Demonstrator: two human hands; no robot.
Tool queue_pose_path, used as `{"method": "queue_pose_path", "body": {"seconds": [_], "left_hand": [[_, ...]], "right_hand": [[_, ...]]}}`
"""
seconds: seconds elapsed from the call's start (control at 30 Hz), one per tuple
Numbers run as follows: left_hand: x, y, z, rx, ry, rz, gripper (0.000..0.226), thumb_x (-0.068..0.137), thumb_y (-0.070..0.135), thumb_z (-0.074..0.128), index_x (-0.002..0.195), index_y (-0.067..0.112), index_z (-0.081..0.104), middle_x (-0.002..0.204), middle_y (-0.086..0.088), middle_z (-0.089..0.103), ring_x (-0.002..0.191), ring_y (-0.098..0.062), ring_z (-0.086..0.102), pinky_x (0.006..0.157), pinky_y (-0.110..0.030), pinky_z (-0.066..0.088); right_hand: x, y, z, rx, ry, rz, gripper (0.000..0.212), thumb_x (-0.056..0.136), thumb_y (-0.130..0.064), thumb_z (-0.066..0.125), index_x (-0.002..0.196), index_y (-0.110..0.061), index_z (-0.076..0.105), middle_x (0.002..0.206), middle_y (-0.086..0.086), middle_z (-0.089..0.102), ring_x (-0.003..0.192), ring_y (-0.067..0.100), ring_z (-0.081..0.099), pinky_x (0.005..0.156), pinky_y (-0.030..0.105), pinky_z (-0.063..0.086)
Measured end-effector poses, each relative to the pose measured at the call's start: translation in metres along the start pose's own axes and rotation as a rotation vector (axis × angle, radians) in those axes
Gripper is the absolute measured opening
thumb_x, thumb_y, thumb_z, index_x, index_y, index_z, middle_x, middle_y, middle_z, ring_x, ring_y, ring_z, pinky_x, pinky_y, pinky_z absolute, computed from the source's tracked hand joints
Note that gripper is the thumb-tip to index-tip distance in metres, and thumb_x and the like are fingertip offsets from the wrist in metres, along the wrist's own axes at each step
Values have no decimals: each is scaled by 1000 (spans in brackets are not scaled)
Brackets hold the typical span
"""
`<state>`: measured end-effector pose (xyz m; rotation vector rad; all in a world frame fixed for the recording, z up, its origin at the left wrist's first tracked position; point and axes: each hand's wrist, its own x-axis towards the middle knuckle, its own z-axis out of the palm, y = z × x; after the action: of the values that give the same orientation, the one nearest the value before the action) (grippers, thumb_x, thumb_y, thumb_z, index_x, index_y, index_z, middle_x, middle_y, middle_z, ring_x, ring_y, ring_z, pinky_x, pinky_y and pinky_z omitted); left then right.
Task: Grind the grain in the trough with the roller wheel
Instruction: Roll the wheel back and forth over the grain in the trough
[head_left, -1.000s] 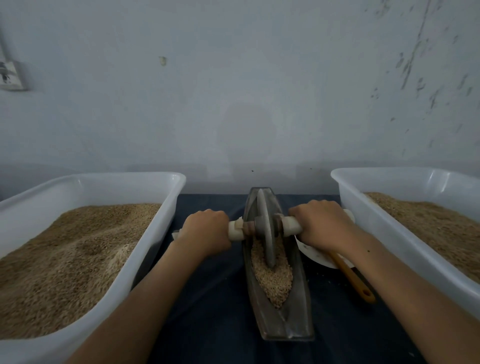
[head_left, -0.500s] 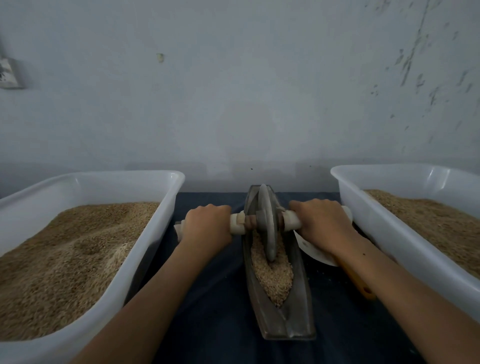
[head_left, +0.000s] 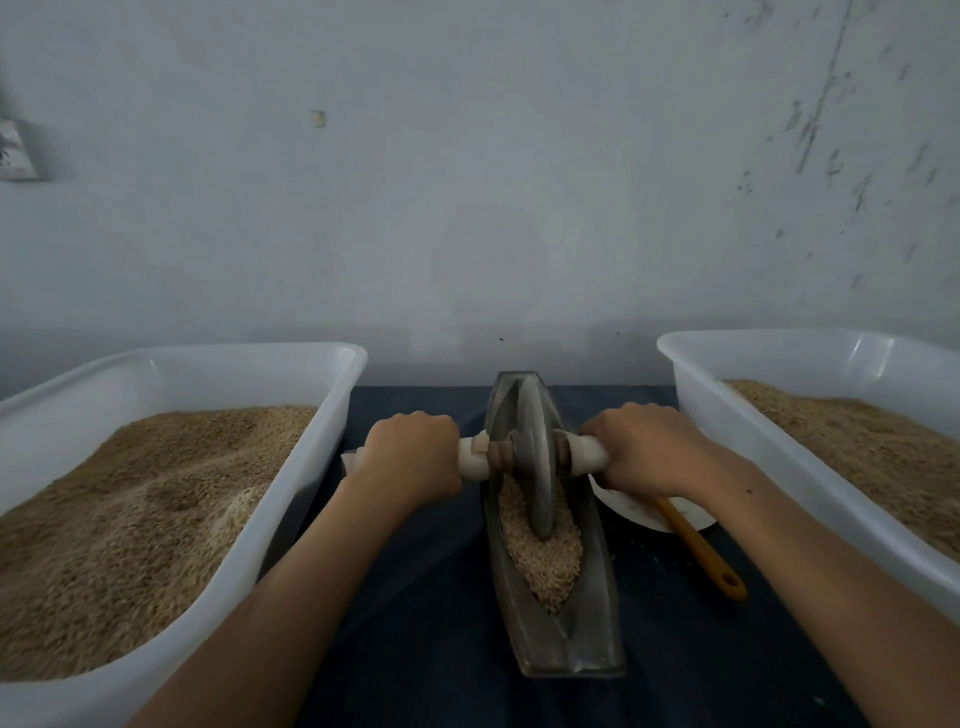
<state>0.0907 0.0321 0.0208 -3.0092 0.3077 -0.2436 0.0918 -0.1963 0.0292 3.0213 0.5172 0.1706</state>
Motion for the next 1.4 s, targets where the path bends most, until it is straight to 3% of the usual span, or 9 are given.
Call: {"method": "queue_pose_path", "body": {"seconds": [0.1,0.27,0.47,0.6,0.77,0.9,1.03,1.2,1.4], "left_hand": [[1,0,6,-14,95,-20,15,85,31,58,94,20,57,89,2,61,80,-18,58,67,-29,41],[-1,3,12,-18,252,-53,14,88,35,55,92,22,50,88,2,61,72,-16,51,65,-29,38],[-1,3,7,17,137,-34,16,86,31,58,96,19,58,90,1,62,81,-17,60,68,-28,44],[0,-1,0,13,-10,-1,23,83,31,61,102,18,58,90,1,61,85,-18,60,75,-30,48],[-1,0,1,4,-2,-8,21,84,30,60,101,19,58,92,0,62,85,-18,60,76,-30,49],[-1,1,5,-11,118,-29,11,87,31,56,93,22,52,93,1,62,84,-18,59,72,-30,46],[-3,2,6,-31,185,-27,15,89,33,55,98,22,51,94,2,62,84,-18,60,74,-30,48],[-5,4,1,4,127,-20,16,87,30,58,99,20,57,91,2,62,83,-16,60,74,-28,47],[-4,3,-6,-10,-78,-26,25,83,31,63,103,17,58,83,3,53,82,-16,56,74,-29,47]], "right_hand": [[4,0,11,-46,193,3,7,85,-25,56,86,-29,51,86,-4,63,80,21,60,62,31,35],[9,0,28,-111,416,11,17,86,-22,53,85,-25,37,85,-2,65,79,25,62,58,32,31],[4,1,11,-75,197,-1,8,84,-25,57,90,-27,53,87,-3,63,81,20,60,62,30,33],[0,-1,-3,-3,-18,5,19,81,-25,61,100,-25,63,87,-2,62,80,18,60,61,27,38],[1,0,1,-20,37,7,19,84,-26,60,102,-27,62,93,-2,65,85,19,62,66,29,40],[5,-1,16,-81,278,19,9,87,-24,54,89,-26,45,90,-2,64,83,24,61,62,31,33],[7,-1,28,-117,413,19,7,88,-24,53,92,-24,47,86,-2,65,79,23,61,57,30,26],[5,1,18,-65,263,23,13,85,-25,55,84,-29,43,90,-1,64,83,24,61,63,32,34],[-1,-1,1,-34,41,5,12,84,-26,59,96,-28,61,81,-5,56,75,17,54,60,28,33]]}}
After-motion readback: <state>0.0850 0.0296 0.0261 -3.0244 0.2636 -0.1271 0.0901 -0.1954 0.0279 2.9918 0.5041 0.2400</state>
